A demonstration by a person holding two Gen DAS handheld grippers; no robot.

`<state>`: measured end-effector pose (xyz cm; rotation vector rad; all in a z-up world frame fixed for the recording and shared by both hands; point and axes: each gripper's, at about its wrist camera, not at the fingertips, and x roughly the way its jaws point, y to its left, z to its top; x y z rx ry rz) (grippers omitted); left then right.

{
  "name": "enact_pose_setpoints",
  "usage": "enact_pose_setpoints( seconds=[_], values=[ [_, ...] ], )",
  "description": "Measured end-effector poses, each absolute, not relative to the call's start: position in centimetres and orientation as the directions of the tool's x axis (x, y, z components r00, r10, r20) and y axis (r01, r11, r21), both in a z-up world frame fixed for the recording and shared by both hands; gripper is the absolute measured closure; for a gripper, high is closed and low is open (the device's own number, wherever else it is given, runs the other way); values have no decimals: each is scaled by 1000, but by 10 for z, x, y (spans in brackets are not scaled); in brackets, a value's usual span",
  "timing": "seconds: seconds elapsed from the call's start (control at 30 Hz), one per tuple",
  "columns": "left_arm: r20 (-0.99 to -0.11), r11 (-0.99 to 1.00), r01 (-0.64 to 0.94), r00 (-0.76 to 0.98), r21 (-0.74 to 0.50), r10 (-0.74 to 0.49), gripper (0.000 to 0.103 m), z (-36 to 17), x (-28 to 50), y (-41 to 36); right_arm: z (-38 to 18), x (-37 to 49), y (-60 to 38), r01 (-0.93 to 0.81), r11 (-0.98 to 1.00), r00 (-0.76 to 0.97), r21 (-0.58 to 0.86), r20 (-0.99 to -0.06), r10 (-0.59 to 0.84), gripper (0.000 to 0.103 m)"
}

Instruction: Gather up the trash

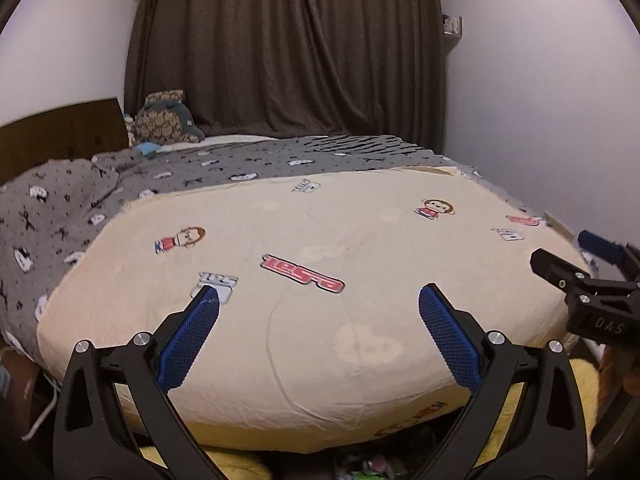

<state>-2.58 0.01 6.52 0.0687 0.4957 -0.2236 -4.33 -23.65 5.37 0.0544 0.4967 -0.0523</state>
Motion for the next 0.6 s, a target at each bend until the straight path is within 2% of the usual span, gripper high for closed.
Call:
enact_pose_setpoints(
  seconds=[0.2, 0.33, 0.6],
  values=[
    [-473, 977, 202, 868, 66, -147, 8, 60, -38, -2, 54, -51, -223, 76, 997, 864, -11, -499, -71, 4],
    [-479, 976, 212, 862, 44, -166, 8, 59, -43, 4, 49, -52, -222, 80, 997, 848, 6, -526, -65, 4],
    [-487, 980, 197, 859, 26, -159, 8, 55, -41, 12, 46, -55, -219, 94, 996, 850, -15, -520, -88, 4]
  ],
)
